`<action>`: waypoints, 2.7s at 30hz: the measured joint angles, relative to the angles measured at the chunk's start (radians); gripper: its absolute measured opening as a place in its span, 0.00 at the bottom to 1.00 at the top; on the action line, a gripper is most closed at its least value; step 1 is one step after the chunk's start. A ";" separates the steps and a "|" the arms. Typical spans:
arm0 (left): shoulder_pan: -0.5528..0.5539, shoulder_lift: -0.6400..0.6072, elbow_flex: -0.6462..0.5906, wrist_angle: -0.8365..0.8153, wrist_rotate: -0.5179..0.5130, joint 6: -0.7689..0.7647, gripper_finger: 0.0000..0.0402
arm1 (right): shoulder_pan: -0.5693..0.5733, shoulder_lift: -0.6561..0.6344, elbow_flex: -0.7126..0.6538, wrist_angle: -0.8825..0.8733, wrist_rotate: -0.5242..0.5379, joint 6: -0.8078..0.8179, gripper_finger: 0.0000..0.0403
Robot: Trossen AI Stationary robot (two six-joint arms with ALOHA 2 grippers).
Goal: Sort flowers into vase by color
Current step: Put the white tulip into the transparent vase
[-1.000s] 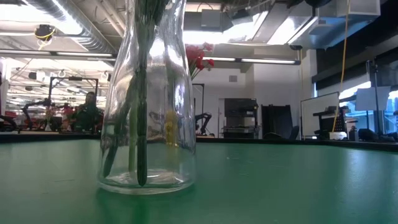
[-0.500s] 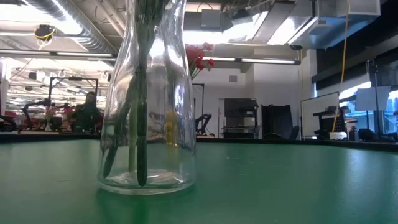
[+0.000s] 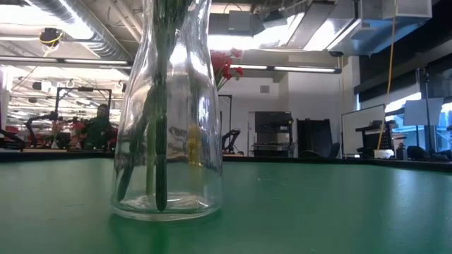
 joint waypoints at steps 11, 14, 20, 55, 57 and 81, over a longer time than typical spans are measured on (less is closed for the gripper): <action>-0.133 0.250 0.253 -0.133 0.012 0.026 0.00 | 0.000 0.019 0.000 -0.009 0.027 0.003 0.62; -0.162 0.299 0.311 -0.141 0.012 0.044 0.00 | 0.000 0.018 0.000 -0.006 0.027 0.011 0.62; -0.198 0.371 0.340 -0.148 0.013 0.047 0.00 | 0.000 0.019 0.000 -0.008 0.027 0.029 0.62; -0.057 0.674 0.342 -0.312 -0.068 -0.063 0.00 | 0.000 0.019 0.000 -0.069 0.026 0.037 0.62; -0.050 0.683 0.342 -0.312 -0.046 -0.082 0.00 | 0.000 0.019 0.000 -0.068 0.026 0.037 0.62; -0.029 0.698 0.335 -0.329 0.086 -0.201 0.25 | 0.001 0.019 0.000 -0.065 -0.027 0.078 0.62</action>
